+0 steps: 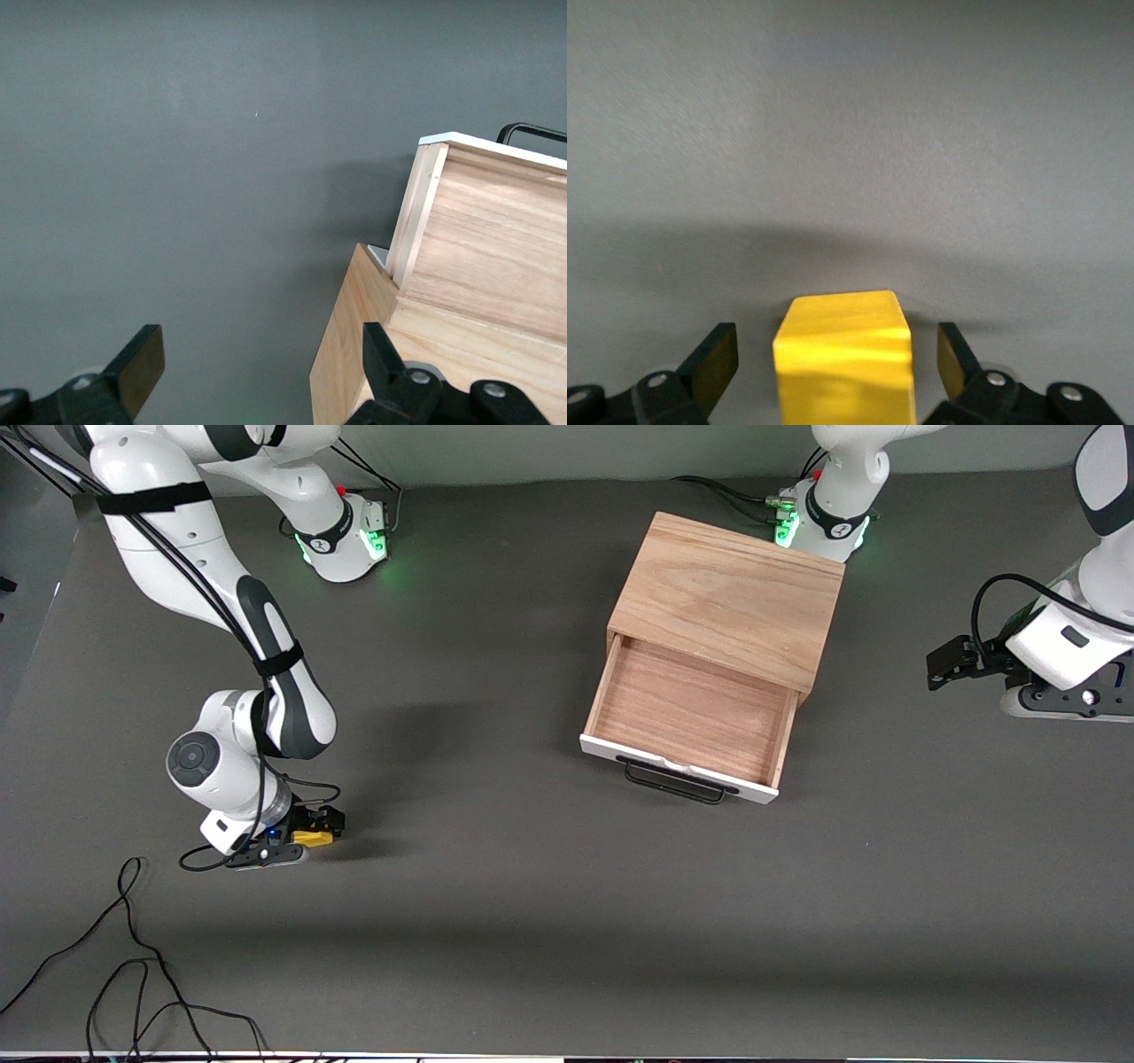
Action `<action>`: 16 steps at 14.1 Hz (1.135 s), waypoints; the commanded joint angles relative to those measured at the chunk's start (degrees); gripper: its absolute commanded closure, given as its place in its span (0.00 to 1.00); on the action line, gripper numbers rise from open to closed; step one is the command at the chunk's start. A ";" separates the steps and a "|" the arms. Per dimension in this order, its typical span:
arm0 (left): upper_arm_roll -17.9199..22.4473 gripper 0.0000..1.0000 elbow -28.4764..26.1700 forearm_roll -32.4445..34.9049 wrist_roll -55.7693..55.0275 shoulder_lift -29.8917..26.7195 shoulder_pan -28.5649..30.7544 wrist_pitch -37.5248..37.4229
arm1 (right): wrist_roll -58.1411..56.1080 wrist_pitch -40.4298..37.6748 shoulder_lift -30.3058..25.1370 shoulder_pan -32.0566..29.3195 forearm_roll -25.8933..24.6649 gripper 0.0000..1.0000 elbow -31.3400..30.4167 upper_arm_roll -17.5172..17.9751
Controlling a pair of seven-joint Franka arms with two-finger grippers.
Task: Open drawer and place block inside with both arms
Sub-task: 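Lower the right gripper and grasp the yellow cube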
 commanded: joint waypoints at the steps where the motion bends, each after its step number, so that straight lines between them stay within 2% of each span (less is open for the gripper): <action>1: -0.14 0.00 1.14 -0.70 -0.57 0.53 0.32 -0.47 | -2.51 1.16 -0.33 0.39 1.87 0.00 -0.60 -0.26; 4: 0.03 0.00 1.31 -0.52 2.32 0.35 0.41 -1.00 | -2.51 1.07 -0.33 0.39 1.87 0.00 -0.51 -0.26; 5: 1.51 0.00 1.31 -0.52 2.33 0.35 -1.07 -1.00 | -2.51 0.98 -0.33 0.39 1.87 0.14 -0.51 -0.17; 6: 5.09 0.00 1.57 -0.43 2.24 0.35 -5.00 -1.00 | -2.68 0.72 -0.42 0.48 1.87 0.35 -0.51 -0.17; 8: 15.01 0.00 1.75 -0.26 2.15 0.36 -14.92 -1.09 | -2.68 0.54 -0.59 1.09 1.87 0.72 -0.34 -0.26; 9: 18.19 0.00 1.92 -0.26 1.89 0.44 -18.37 -1.09 | -2.51 0.54 -0.68 1.10 1.87 0.87 -0.16 -0.26; 10: 19.01 0.00 2.36 -0.26 1.54 0.53 -19.18 -1.09 | -2.33 0.02 -0.94 1.10 1.87 0.96 0.28 -0.17; 12: 18.93 0.00 3.67 -0.34 1.10 1.66 -19.02 -1.09 | -1.37 -4.96 -1.30 1.27 2.30 0.98 3.60 -0.17; 16: 18.67 0.00 5.44 -0.43 0.84 2.73 -18.58 -1.17 | 8.18 -20.60 -2.09 3.46 2.74 0.98 15.02 0.53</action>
